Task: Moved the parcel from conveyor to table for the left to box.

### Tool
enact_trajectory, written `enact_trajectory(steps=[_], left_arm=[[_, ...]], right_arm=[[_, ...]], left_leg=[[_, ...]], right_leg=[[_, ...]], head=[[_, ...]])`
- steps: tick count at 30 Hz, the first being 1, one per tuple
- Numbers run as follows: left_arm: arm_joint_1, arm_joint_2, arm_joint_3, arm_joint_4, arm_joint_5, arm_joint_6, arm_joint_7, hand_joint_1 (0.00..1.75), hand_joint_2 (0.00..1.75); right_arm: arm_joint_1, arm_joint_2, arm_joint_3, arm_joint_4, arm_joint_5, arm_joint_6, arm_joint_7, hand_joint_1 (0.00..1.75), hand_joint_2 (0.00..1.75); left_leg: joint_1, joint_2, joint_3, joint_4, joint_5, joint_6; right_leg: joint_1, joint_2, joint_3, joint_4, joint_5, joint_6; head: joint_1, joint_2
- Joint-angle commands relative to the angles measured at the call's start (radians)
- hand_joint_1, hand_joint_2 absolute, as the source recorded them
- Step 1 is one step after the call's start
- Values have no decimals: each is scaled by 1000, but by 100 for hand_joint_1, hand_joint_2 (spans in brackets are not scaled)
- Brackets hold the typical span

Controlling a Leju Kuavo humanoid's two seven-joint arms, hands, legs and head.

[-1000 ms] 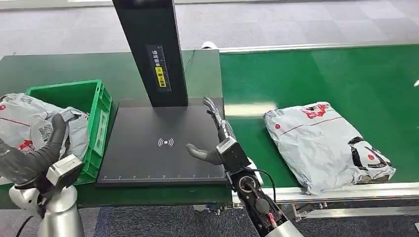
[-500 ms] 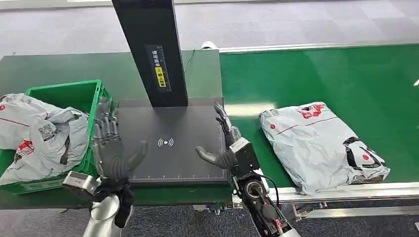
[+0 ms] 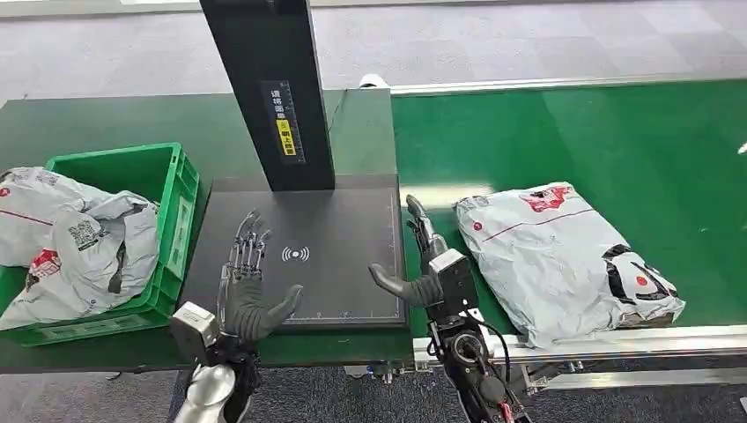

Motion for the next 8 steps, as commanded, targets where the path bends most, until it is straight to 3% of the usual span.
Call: enact_trajectory(steps=[1,8], left_arm=[[-21,-8,-13,96,3,-4,4,0,175],[-47,-1,-12,135,14,-5,6,0,175]], right_arm=[[-9,-11,-34,14,-2,-1,4,0,175],[10,-9,-52,-4,-7,-15,15,0,175]], left_leg=[[0,-3,2,-2,0,3],[0,-4,2,-1,0,3]], right_leg=[[1,-3,3,-2,-1,-3],[1,-4,3,-2,0,-3]], head=[[0,0],[0,0]])
